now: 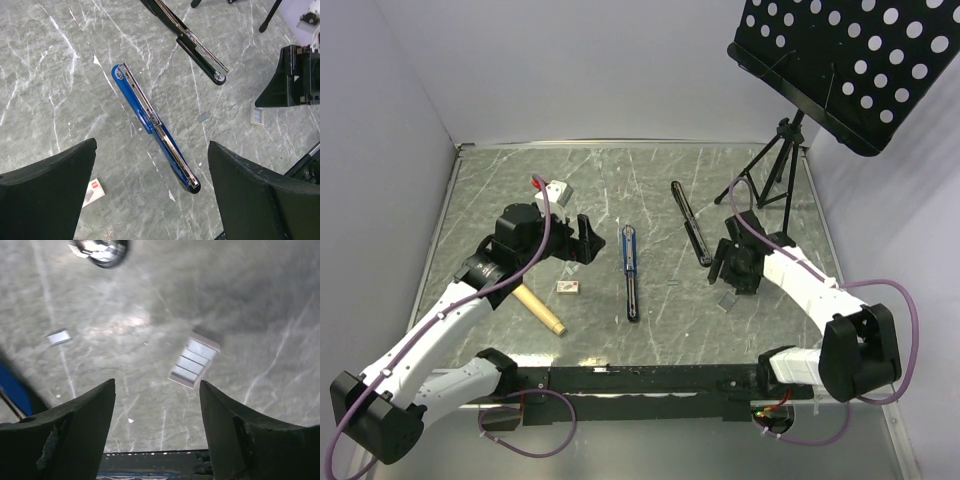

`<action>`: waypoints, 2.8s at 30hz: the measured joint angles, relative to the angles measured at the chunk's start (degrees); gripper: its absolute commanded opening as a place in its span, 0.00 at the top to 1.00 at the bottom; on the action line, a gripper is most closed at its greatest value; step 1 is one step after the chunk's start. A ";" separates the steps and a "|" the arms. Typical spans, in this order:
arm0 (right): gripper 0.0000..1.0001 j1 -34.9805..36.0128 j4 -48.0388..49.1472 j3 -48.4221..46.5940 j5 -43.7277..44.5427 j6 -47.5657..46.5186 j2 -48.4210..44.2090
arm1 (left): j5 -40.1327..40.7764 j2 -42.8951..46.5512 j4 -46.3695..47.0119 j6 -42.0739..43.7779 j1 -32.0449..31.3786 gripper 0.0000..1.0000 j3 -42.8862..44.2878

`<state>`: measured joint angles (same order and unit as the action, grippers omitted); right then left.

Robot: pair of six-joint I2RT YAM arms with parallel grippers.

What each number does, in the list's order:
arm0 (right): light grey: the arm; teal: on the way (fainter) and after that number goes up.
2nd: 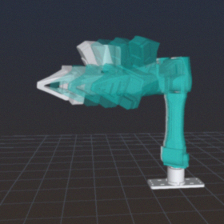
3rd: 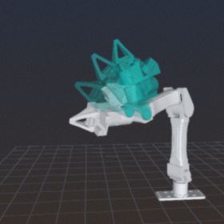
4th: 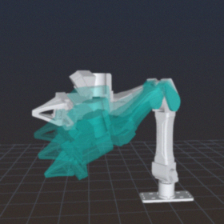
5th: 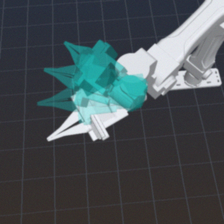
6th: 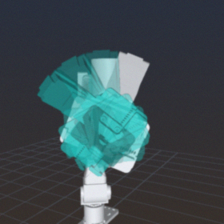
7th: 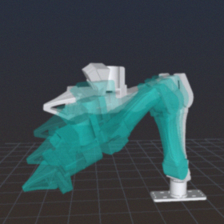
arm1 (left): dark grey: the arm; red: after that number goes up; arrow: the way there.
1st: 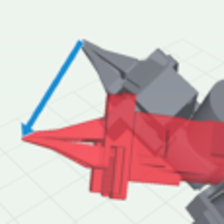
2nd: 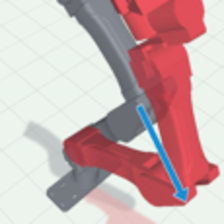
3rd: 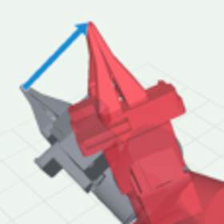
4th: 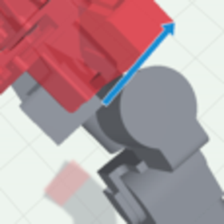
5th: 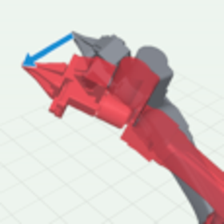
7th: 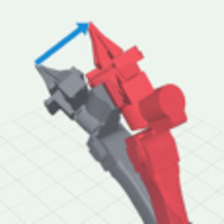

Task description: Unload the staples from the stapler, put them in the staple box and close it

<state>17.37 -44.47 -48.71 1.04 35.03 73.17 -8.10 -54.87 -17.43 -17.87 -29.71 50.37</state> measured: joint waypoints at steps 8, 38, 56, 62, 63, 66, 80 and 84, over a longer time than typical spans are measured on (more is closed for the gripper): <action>0.23 0.00 0.94 3.63 2.84 7.80 0.81 | 0.24 0.02 0.00 -0.04 0.00 0.03 -0.04; 0.20 0.07 6.99 4.79 -0.24 -0.63 10.99 | 1.03 -0.11 0.00 -0.42 0.00 0.03 -0.52; 0.22 3.80 13.81 1.11 -9.07 -10.38 14.56 | 1.01 -0.48 0.02 -0.57 0.00 0.03 -0.52; 0.22 6.29 13.99 -0.81 -8.74 -11.54 16.04 | 1.16 -0.48 -0.02 -0.90 0.00 0.03 -0.52; 0.22 6.58 13.99 -1.03 -8.57 -11.56 16.04 | 1.33 -0.48 -0.02 -0.92 0.00 0.03 -0.52; 0.22 7.67 12.90 -3.50 -7.30 -11.65 16.04 | 3.13 -0.31 -0.02 -1.07 0.00 0.03 -0.52; 0.32 17.81 10.03 -15.63 -1.20 -7.50 24.37 | 13.49 8.90 -0.90 -1.25 0.00 0.03 -2.21; 0.34 18.40 7.98 -17.38 0.17 -6.38 26.73 | 14.10 8.90 -1.27 -1.25 0.00 0.03 -2.84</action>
<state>35.77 -36.49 -66.08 1.21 28.64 99.90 6.00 -45.98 -18.70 -19.11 -29.71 47.53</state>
